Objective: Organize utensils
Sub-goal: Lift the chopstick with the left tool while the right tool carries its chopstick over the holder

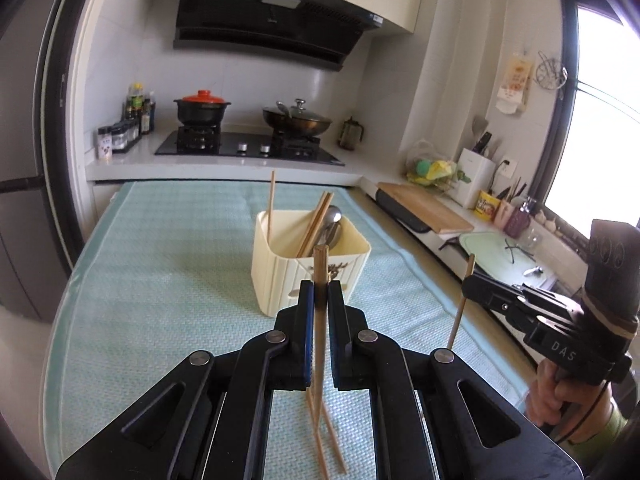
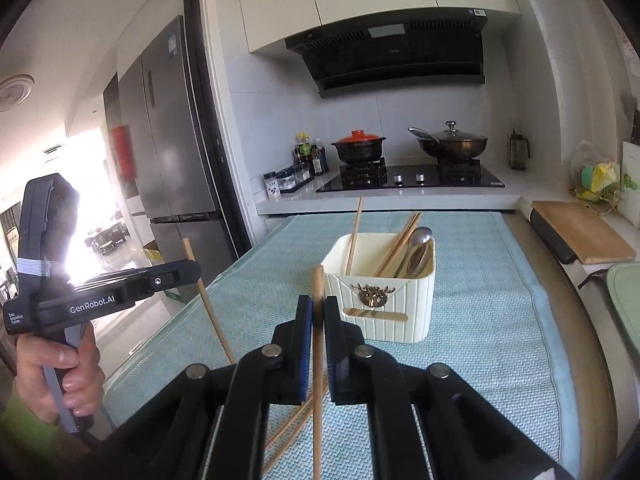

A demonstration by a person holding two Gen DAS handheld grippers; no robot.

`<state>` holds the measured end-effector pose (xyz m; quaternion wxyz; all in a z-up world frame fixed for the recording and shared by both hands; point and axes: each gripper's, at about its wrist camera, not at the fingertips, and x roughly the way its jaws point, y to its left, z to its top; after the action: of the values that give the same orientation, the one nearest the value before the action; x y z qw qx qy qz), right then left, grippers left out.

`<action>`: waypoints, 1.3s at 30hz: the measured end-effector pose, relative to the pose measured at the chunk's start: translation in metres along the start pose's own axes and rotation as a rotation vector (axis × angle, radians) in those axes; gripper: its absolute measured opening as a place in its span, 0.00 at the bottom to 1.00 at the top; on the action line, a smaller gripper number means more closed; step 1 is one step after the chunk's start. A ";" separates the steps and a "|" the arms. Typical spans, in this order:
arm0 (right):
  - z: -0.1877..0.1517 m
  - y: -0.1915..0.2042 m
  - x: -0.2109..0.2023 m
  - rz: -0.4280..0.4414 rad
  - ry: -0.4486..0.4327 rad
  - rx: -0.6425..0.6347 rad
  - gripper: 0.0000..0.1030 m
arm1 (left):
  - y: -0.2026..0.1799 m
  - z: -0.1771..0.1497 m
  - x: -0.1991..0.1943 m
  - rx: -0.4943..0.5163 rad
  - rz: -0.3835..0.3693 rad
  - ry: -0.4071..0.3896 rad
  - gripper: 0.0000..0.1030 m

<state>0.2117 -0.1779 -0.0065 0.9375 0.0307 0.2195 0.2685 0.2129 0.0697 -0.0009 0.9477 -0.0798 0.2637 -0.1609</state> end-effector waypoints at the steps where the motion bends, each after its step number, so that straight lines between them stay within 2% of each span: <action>1: 0.002 0.001 -0.003 -0.002 -0.012 -0.007 0.06 | 0.000 0.001 -0.002 0.000 -0.001 -0.007 0.04; 9: 0.017 0.004 -0.016 0.005 -0.106 -0.028 0.06 | -0.003 0.008 -0.009 -0.010 -0.021 -0.039 0.04; 18: 0.036 0.002 -0.005 0.023 -0.124 -0.035 0.06 | 0.003 0.030 -0.002 -0.033 -0.044 -0.028 0.04; 24: 0.068 -0.010 0.016 0.033 -0.130 -0.027 0.06 | 0.006 0.069 0.011 -0.030 -0.059 -0.036 0.04; 32: 0.144 -0.022 0.050 -0.009 -0.200 -0.046 0.06 | 0.001 0.138 0.027 0.015 -0.028 -0.121 0.04; 35: 0.166 -0.030 0.068 -0.052 -0.227 -0.047 0.06 | -0.001 0.156 0.046 0.044 0.016 -0.132 0.04; 39: 0.175 -0.043 0.102 -0.065 -0.245 -0.012 0.06 | 0.005 0.164 0.086 0.048 0.046 -0.094 0.04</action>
<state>0.3855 -0.1516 0.1035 0.9656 0.0505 0.1024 0.2336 0.3698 0.0556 0.0969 0.9642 -0.0582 0.2167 -0.1416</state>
